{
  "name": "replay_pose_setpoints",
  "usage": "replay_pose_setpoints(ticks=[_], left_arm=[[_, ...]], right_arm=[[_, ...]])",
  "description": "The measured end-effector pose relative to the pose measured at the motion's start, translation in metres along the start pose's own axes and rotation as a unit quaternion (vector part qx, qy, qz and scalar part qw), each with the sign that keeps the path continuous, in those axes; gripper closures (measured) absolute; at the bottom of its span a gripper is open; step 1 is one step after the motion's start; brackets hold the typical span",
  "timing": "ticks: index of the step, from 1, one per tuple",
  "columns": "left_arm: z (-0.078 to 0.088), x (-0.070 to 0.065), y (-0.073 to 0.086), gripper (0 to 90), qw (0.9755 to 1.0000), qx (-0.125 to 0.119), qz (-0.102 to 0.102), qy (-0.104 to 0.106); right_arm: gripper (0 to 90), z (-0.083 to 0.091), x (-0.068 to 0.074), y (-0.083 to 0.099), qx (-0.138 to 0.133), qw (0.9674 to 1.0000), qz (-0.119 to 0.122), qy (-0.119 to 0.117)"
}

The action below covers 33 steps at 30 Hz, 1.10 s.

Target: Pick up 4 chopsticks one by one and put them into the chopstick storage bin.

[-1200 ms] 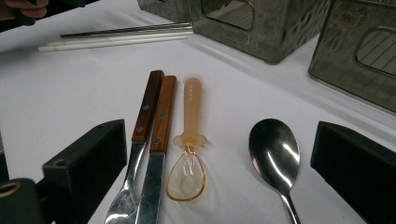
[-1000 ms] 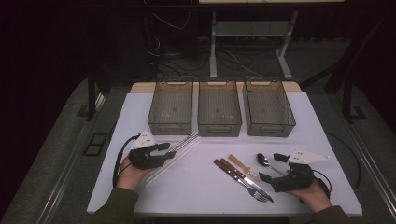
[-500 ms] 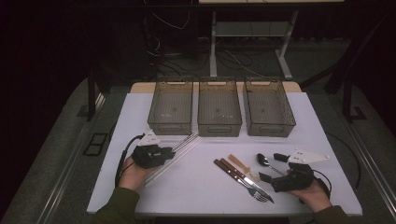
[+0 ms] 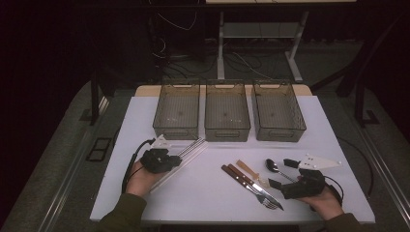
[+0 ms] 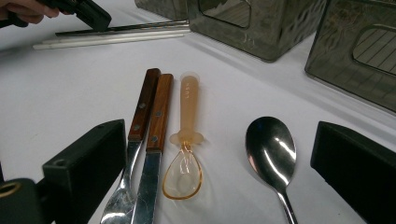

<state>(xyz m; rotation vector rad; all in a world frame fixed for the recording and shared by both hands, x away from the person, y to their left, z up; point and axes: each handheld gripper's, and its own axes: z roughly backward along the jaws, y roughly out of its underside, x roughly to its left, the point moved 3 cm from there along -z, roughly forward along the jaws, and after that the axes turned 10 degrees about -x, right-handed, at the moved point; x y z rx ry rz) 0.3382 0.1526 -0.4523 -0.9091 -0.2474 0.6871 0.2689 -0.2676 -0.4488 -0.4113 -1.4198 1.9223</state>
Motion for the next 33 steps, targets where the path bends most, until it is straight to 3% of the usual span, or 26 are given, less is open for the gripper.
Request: replay_pose_setpoints(ticks=[6, 17, 27, 33], left_arm=[[-0.007, -0.001, -0.001, 80.5, 0.9996, 0.027, 0.004, 0.002], [-0.013, -0.001, 0.0, 80.8, 0.9993, 0.037, -0.002, -0.004], [-0.015, -0.003, 0.001, 81.5, 0.9987, 0.044, -0.022, -0.011], [-0.017, -0.003, -0.003, 82.3, 0.9973, 0.068, -0.024, -0.013]], right_arm=[[3.9, -0.001, 0.0, 0.0, 0.002, 1.0, -0.001, 0.0], [3.8, 0.0, 0.0, 0.0, 0.001, 1.0, 0.0, 0.002], [3.9, 0.0, 0.0, 0.0, 0.001, 1.0, 0.001, 0.002], [3.8, -0.001, 0.0, 0.001, 0.003, 1.0, 0.0, 0.001]])
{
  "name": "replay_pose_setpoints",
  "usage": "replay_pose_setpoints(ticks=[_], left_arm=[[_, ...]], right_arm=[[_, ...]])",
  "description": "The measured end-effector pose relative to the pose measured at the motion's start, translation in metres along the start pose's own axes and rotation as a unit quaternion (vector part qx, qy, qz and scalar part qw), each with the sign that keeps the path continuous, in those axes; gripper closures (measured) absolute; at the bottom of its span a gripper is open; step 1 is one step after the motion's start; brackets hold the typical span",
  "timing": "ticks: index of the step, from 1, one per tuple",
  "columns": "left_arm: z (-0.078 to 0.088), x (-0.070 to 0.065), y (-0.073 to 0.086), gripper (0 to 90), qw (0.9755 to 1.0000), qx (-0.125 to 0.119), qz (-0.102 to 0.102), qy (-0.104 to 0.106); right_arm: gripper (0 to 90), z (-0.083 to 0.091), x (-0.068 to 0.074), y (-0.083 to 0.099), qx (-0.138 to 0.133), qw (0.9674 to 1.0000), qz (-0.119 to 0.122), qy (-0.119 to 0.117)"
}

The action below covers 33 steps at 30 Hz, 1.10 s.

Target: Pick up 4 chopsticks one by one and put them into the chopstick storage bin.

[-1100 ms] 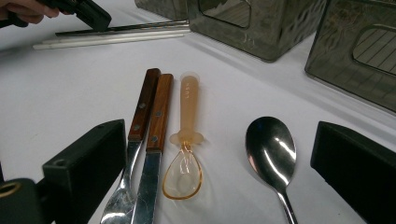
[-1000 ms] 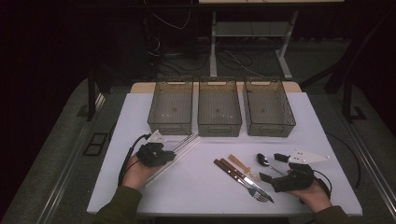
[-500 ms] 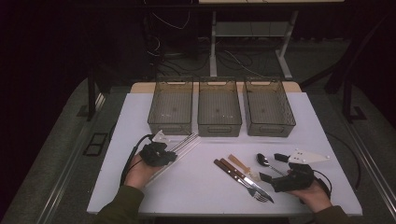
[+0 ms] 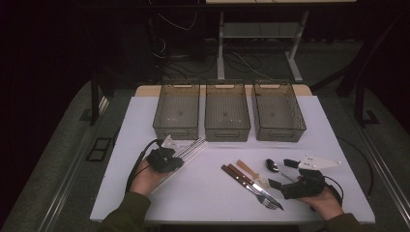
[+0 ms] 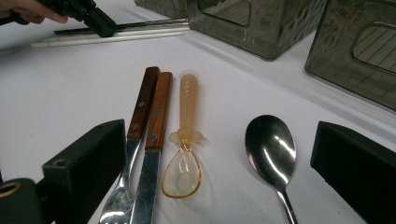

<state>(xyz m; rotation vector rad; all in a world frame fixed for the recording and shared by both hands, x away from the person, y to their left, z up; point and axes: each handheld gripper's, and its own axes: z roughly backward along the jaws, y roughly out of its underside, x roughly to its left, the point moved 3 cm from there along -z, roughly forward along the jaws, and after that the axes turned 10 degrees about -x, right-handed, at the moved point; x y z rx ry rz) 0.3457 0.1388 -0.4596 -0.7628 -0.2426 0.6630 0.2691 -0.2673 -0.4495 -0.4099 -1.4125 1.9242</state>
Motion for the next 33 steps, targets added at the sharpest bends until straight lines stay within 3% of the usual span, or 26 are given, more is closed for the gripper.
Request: replay_pose_setpoints(ticks=[2, 3, 4, 6, 8, 13, 23, 33], left_arm=[[-0.001, 0.0, -0.002, 82.3, 1.0, 0.004, 0.007, 0.001], [-0.001, -0.002, -0.002, 82.4, 0.9998, 0.008, 0.021, 0.001], [-0.002, 0.001, -0.004, 82.3, 0.9999, 0.014, 0.006, 0.005], [-0.003, 0.004, -0.006, 82.3, 0.9994, 0.027, 0.015, 0.013], [-0.004, 0.007, -0.01, 82.6, 0.9981, 0.047, 0.03, 0.026], [-0.007, 0.01, -0.015, 83.0, 0.9955, 0.069, 0.053, 0.037], [-0.01, 0.005, -0.022, 84.0, 0.9938, 0.104, 0.036, 0.016], [-0.008, 0.005, -0.02, 84.8, 0.9952, 0.093, 0.025, 0.018]], right_arm=[[3.9, 0.0, 0.0, 0.0, 0.0, 1.0, 0.0, 0.0], [3.8, 0.0, 0.0, 0.0, 0.0, 1.0, 0.0, 0.0], [3.8, 0.0, 0.0, 0.0, 0.0, 1.0, 0.0, -0.001], [3.9, 0.0, -0.001, 0.0, 0.001, 1.0, -0.001, -0.001], [3.9, -0.001, -0.001, 0.0, 0.002, 1.0, 0.0, -0.001], [3.8, -0.001, -0.001, 0.0, 0.001, 1.0, -0.001, -0.002], [3.9, -0.001, 0.0, 0.0, 0.002, 1.0, 0.0, -0.003], [3.8, -0.001, -0.001, 0.0, 0.002, 1.0, 0.0, -0.004]])
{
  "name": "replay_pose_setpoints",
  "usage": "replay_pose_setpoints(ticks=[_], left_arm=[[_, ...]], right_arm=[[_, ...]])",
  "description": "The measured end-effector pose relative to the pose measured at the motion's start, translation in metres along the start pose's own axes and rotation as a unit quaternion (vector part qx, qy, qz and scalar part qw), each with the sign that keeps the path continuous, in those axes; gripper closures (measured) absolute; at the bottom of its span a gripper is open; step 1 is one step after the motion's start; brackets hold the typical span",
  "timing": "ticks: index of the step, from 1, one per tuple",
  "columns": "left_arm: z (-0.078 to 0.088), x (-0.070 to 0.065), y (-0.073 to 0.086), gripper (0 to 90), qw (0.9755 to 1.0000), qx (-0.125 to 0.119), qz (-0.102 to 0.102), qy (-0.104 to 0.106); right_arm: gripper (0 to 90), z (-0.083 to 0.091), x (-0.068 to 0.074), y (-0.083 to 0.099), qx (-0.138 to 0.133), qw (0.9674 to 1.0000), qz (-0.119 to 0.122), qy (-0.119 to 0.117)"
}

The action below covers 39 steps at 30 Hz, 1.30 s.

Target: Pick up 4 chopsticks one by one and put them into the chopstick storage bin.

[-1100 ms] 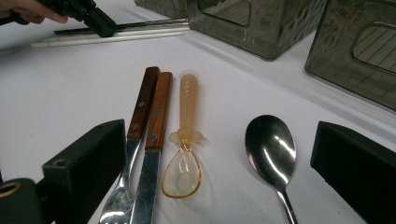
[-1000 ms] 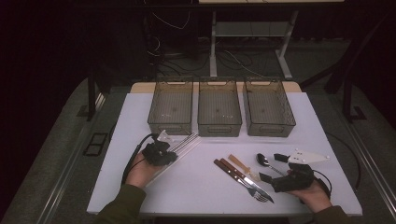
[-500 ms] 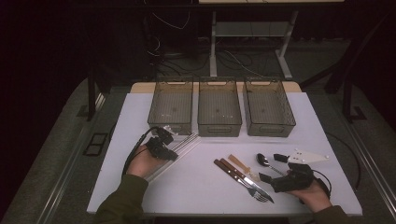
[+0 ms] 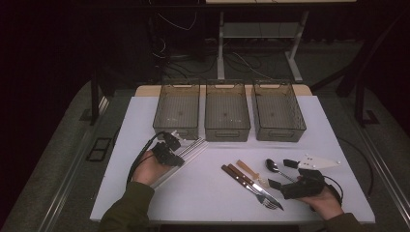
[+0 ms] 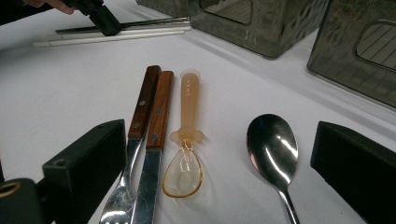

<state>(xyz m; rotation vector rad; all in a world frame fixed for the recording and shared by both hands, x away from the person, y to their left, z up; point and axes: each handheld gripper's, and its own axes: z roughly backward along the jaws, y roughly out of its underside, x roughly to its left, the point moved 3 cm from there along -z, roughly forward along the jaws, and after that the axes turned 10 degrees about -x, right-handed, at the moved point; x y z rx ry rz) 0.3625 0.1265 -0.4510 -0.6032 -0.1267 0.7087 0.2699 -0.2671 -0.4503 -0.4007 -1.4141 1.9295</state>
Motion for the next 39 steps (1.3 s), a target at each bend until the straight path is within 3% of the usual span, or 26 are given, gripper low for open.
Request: replay_pose_setpoints(ticks=[8, 13, 17, 19, 24, 26, 29, 33, 37, 39], left_arm=[[0.004, 0.002, 0.004, 84.9, 0.9998, -0.021, -0.004, 0.001], [0.012, 0.003, 0.007, 84.9, 0.999, -0.043, 0.005, 0.01], [0.021, 0.003, 0.007, 84.8, 0.9974, -0.069, -0.005, 0.017], [0.025, 0.001, 0.007, 84.8, 0.9962, -0.085, 0.006, 0.018], [0.035, -0.003, 0.003, 84.8, 0.9914, -0.129, 0.001, 0.022], [0.041, -0.003, 0.001, 84.8, 0.9898, -0.14, -0.01, 0.025], [0.048, -0.005, -0.001, 84.8, 0.9849, -0.171, -0.008, 0.027], [0.056, -0.006, -0.003, 84.8, 0.9808, -0.193, -0.011, 0.03], [0.064, -0.007, -0.006, 84.9, 0.9742, -0.224, -0.008, 0.029], [0.069, -0.007, -0.007, 85.0, 0.9696, -0.243, -0.007, 0.028]], right_arm=[[3.9, 0.001, 0.0, 0.0, 0.0, 1.0, 0.0, 0.001], [3.9, 0.001, 0.0, 0.0, -0.001, 1.0, -0.001, 0.0], [3.9, 0.001, 0.0, 0.0, -0.001, 1.0, -0.001, 0.0], [3.9, 0.001, 0.0, 0.0, -0.001, 1.0, -0.001, 0.0], [3.9, 0.001, 0.0, 0.0, 0.0, 1.0, 0.0, 0.0], [3.9, 0.001, 0.0, 0.0, 0.0, 1.0, 0.0, 0.001], [3.9, 0.0, 0.0, 0.0, 0.0, 1.0, 0.0, 0.0], [3.9, 0.001, 0.0, 0.0, 0.0, 1.0, 0.0, 0.0], [3.9, 0.001, 0.0, 0.0, 0.0, 1.0, 0.0, 0.001], [3.9, 0.0, 0.0, 0.0, 0.0, 1.0, 0.0, 0.001]])
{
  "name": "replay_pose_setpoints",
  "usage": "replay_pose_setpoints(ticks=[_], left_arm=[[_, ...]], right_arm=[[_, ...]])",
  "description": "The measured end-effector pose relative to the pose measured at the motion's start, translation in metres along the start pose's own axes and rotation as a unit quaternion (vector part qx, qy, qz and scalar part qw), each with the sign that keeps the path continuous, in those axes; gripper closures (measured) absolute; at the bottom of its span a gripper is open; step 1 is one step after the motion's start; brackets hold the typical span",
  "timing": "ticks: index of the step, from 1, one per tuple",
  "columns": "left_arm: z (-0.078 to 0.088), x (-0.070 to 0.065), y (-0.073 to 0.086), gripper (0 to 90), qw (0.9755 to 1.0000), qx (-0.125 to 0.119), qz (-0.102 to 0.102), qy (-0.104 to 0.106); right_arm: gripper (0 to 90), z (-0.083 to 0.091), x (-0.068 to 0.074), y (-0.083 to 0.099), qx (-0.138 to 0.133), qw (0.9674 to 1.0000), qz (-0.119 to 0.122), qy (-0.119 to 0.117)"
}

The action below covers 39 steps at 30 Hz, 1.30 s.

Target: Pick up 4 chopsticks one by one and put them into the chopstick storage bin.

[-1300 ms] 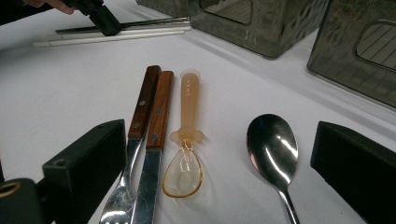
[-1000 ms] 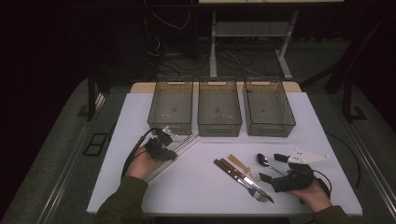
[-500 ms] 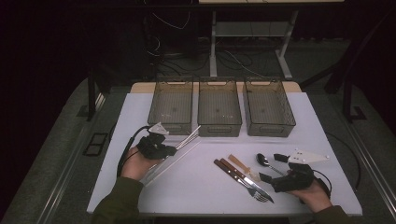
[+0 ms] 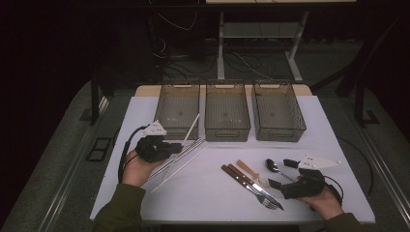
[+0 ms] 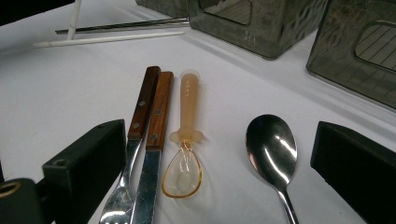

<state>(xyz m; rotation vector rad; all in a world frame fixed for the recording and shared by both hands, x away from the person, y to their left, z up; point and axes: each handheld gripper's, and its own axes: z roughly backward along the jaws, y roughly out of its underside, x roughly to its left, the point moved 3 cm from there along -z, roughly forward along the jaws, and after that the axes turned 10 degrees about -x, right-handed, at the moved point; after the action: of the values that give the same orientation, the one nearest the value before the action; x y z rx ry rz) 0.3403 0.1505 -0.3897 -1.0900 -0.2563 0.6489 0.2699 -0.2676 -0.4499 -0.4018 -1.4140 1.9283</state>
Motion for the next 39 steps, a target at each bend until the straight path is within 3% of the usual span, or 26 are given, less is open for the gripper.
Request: replay_pose_setpoints(ticks=[7, 16, 26, 34, 39], left_arm=[[0.008, 0.003, -0.005, 85.0, 0.999, -0.044, 0.011, -0.003], [0.014, 0.008, -0.011, 84.9, 0.9952, -0.094, 0.025, -0.009], [0.012, 0.014, -0.02, 84.8, 0.992, -0.122, 0.031, -0.012], [0.009, 0.017, -0.028, 84.7, 0.9905, -0.135, 0.02, -0.018], [0.005, 0.026, -0.039, 84.7, 0.9881, -0.151, 0.021, -0.02]], right_arm=[[3.9, 0.0, 0.0, 0.0, 0.0, 1.0, 0.0, -0.001], [3.9, 0.0, 0.0, 0.0, 0.0, 1.0, 0.0, 0.0], [3.9, -0.001, 0.0, 0.0, 0.0, 1.0, -0.002, 0.0], [3.9, -0.001, 0.0, 0.0, 0.0, 1.0, -0.002, -0.001], [3.8, -0.001, 0.0, 0.0, 0.0, 1.0, -0.004, 0.0]])
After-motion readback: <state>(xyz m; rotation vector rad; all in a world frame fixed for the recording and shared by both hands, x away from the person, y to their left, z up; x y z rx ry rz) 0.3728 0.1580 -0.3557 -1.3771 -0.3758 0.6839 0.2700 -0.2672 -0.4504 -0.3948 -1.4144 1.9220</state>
